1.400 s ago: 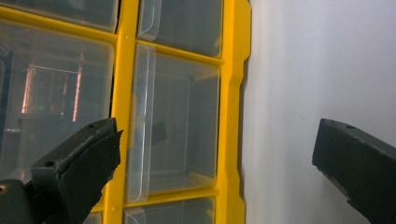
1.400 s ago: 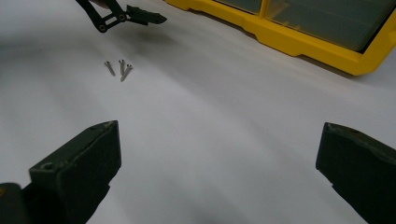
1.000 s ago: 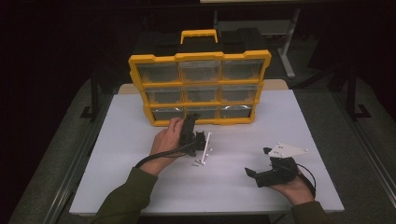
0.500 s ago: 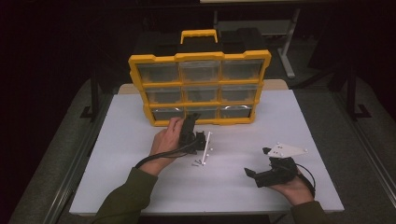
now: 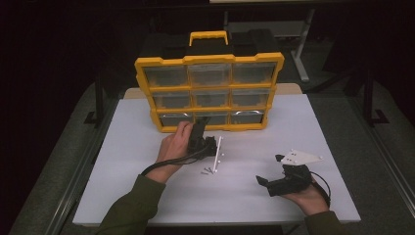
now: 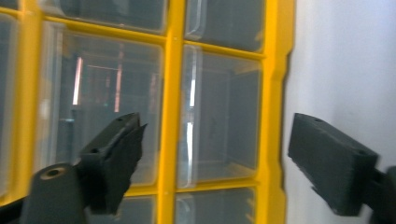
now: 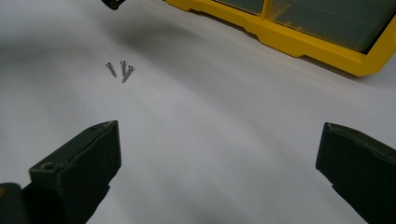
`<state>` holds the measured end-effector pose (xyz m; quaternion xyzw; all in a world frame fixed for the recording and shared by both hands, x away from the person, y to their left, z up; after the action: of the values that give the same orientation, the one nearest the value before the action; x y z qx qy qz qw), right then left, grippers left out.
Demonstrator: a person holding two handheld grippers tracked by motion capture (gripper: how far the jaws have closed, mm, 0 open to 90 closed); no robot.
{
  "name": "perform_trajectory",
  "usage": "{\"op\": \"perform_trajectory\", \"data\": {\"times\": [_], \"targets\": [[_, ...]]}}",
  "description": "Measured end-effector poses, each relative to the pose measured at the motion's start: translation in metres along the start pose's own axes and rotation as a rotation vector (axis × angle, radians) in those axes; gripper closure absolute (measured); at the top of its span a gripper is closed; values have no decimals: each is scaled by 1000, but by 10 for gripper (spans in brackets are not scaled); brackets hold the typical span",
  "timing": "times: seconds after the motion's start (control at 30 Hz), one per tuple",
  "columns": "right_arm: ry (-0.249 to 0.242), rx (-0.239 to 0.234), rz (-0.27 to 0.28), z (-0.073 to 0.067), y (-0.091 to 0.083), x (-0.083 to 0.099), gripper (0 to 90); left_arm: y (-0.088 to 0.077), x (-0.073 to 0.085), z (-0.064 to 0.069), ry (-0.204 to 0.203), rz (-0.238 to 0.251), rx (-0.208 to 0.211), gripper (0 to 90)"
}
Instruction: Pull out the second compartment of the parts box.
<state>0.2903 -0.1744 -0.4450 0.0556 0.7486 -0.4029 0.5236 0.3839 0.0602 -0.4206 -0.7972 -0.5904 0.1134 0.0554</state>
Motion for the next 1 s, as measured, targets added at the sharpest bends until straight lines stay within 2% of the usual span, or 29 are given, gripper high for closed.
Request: {"op": "perform_trajectory", "data": {"times": [0.67, 0.77, 1.0], "targets": [[2, -1, 0, -1, 0, 0, 0, -4, -6, -33, 25, -8, -112, 300], [1, -1, 1, -1, 0, 0, 0, -3, -7, -36, 7, 1, -131, 319], [1, -1, 0, -1, 0, 0, 0, -4, -8, -45, 7, -4, -171, 346]]}}
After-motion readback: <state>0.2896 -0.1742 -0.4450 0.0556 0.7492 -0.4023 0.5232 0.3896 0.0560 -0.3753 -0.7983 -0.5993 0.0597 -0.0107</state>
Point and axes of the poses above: each handheld gripper's, and its own axes: y roughly forward along the jaws, x roughly out of its underside, z roughly to its right, the point moved 5 cm from there along y, roughly forward along the jaws, and after that the axes turned 6 degrees about -x, right-handed, at the moved point
